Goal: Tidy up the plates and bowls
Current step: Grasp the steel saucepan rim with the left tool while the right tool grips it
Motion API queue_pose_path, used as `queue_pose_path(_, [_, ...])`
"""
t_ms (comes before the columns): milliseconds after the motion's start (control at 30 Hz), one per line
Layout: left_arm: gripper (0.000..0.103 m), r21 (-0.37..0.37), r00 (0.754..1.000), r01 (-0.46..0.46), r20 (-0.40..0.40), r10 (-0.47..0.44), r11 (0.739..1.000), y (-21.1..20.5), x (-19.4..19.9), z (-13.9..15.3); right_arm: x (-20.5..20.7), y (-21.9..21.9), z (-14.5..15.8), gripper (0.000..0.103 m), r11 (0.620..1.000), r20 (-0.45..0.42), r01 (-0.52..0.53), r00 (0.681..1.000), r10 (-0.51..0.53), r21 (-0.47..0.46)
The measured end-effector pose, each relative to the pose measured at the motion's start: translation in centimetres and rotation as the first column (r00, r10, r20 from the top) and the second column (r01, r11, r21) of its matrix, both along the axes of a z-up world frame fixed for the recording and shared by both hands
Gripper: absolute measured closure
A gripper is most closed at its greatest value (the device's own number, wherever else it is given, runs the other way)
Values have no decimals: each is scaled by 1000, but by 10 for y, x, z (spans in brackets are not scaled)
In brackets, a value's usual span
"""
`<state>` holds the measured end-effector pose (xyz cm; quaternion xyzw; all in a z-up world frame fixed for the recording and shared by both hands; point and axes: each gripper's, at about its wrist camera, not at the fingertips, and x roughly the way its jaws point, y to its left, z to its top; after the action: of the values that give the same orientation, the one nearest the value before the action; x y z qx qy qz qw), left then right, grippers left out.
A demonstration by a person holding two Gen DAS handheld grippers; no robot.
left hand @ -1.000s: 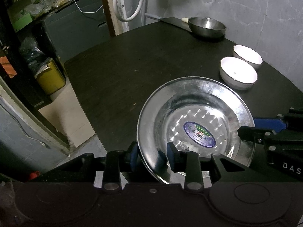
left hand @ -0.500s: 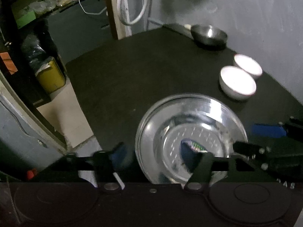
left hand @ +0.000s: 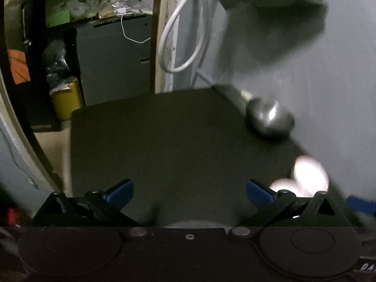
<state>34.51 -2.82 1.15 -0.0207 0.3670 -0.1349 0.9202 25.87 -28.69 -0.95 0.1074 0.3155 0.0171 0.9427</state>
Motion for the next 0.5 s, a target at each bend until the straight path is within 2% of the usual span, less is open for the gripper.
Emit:
queue_pose_path(167, [1,-111,997,-73,-19,71,991,-48,65,-2,59,-43,-8,2,997,31,43,998,-45,59])
queue_pose_path(233, [1,-124,996,-89,-32,86,988,-66,91,-5,81,-56,-15,3,995,37,47,998,-51,93])
queue_pose_path(333, [1,-128,995,-99,-34,96,987,-92,123,-12,110,-71,-30,9,988,24,62,997,-66,140])
queue_pose_path(500, [1,-137,991,-124,-70,115,983,-121,160,-26,143,-84,-49,16,975,7,92,995,-95,200])
